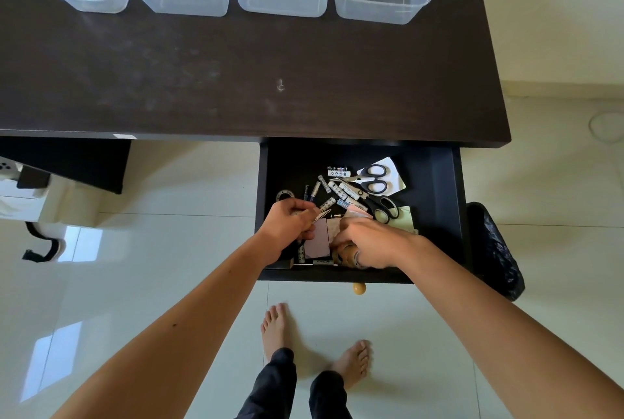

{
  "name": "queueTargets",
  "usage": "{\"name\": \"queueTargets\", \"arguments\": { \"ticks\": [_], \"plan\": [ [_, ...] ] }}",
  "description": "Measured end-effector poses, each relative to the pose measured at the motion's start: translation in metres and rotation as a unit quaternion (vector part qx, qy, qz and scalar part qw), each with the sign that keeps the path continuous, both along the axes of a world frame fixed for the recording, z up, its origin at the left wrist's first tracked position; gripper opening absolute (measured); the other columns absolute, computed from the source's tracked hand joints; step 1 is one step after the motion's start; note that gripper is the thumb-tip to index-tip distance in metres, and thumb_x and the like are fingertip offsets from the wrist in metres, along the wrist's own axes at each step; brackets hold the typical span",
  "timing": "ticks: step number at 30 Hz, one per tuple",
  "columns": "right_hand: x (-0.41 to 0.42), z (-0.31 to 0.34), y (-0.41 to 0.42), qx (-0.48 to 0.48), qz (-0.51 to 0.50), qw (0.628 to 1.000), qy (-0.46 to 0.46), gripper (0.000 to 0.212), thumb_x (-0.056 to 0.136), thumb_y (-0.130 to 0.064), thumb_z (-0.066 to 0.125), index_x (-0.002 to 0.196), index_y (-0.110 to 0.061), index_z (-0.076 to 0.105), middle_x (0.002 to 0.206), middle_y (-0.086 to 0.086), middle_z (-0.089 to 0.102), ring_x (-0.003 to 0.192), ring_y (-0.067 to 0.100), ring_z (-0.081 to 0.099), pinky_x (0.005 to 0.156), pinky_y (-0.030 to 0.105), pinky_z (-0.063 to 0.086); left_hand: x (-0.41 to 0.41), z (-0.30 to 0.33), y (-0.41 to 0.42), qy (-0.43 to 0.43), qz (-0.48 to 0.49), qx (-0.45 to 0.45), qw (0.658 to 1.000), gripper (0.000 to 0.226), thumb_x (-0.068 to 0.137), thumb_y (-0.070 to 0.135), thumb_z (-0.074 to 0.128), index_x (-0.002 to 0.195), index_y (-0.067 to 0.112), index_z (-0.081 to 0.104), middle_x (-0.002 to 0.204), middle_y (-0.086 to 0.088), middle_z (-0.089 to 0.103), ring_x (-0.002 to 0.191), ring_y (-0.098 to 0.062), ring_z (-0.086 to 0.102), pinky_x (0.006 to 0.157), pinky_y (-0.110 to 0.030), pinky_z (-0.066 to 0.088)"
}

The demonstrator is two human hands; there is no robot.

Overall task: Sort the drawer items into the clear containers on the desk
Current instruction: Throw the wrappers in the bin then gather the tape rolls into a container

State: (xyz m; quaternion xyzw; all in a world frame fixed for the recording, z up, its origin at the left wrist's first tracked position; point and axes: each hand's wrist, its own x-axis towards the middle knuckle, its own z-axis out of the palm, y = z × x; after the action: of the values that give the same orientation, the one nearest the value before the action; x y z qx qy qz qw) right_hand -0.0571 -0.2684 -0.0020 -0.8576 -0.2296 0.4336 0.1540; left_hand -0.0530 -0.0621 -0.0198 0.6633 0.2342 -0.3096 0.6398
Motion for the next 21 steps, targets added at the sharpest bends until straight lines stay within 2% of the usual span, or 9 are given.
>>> {"name": "queueTargets", "arguments": {
  "ticks": [2, 5, 14, 17, 21],
  "plan": [
    [0.001, 0.001, 0.000, -0.006, 0.002, 1.000, -0.011, 0.056, 0.085, 0.005, 0.059, 0.133, -0.024, 0.070, 0.131, 0.002, 0.051, 0.127, 0.023, 0.043, 0.089, 0.035, 0.050, 0.000, 0.000, 0.000, 0.000, -0.001, 0.001, 1.000, 0.015, 0.096, 0.013, 0.071, 0.109, 0.007, 0.065, 0.094, -0.014, 0.067, 0.080, -0.022, 0.067, 0.084, -0.044, 0.064],
    [0.002, -0.004, -0.003, -0.010, -0.003, 1.000, -0.017, 0.053, 0.081, 0.003, 0.061, 0.126, -0.022, 0.072, 0.119, 0.001, 0.052, 0.121, 0.021, 0.045, 0.098, 0.044, 0.053, -0.001, 0.000, 0.000, 0.003, -0.002, 0.001, 1.000, 0.019, 0.097, 0.013, 0.070, 0.113, 0.004, 0.065, 0.095, -0.014, 0.066, 0.082, -0.023, 0.067, 0.085, -0.044, 0.064],
    [0.004, 0.000, -0.007, 0.033, -0.030, 0.999, -0.004, 0.059, 0.074, 0.006, 0.060, 0.127, -0.018, 0.074, 0.121, 0.001, 0.059, 0.119, 0.016, 0.044, 0.101, 0.035, 0.047, 0.000, -0.001, 0.000, 0.007, -0.002, 0.002, 1.000, 0.024, 0.096, 0.012, 0.071, 0.117, 0.003, 0.064, 0.097, -0.015, 0.066, 0.085, -0.024, 0.068, 0.089, -0.047, 0.063],
    [0.003, -0.003, -0.009, 0.034, -0.042, 0.998, 0.012, 0.065, 0.074, 0.006, 0.057, 0.128, -0.025, 0.074, 0.118, 0.001, 0.059, 0.120, 0.015, 0.045, 0.100, 0.035, 0.049, 0.000, -0.001, 0.000, 0.007, -0.004, 0.002, 1.000, 0.023, 0.096, 0.012, 0.071, 0.117, 0.003, 0.064, 0.096, -0.014, 0.067, 0.084, -0.022, 0.068, 0.088, -0.046, 0.063],
    [0.004, -0.009, -0.012, 0.020, -0.052, 0.998, 0.032, 0.069, 0.076, 0.003, 0.055, 0.131, -0.035, 0.071, 0.125, -0.003, 0.052, 0.120, 0.018, 0.051, 0.101, 0.040, 0.053, 0.001, -0.001, 0.000, 0.010, -0.004, 0.005, 1.000, 0.027, 0.097, 0.012, 0.070, 0.121, 0.000, 0.064, 0.097, -0.014, 0.067, 0.080, -0.020, 0.067, 0.079, -0.037, 0.064]
  ]
}}
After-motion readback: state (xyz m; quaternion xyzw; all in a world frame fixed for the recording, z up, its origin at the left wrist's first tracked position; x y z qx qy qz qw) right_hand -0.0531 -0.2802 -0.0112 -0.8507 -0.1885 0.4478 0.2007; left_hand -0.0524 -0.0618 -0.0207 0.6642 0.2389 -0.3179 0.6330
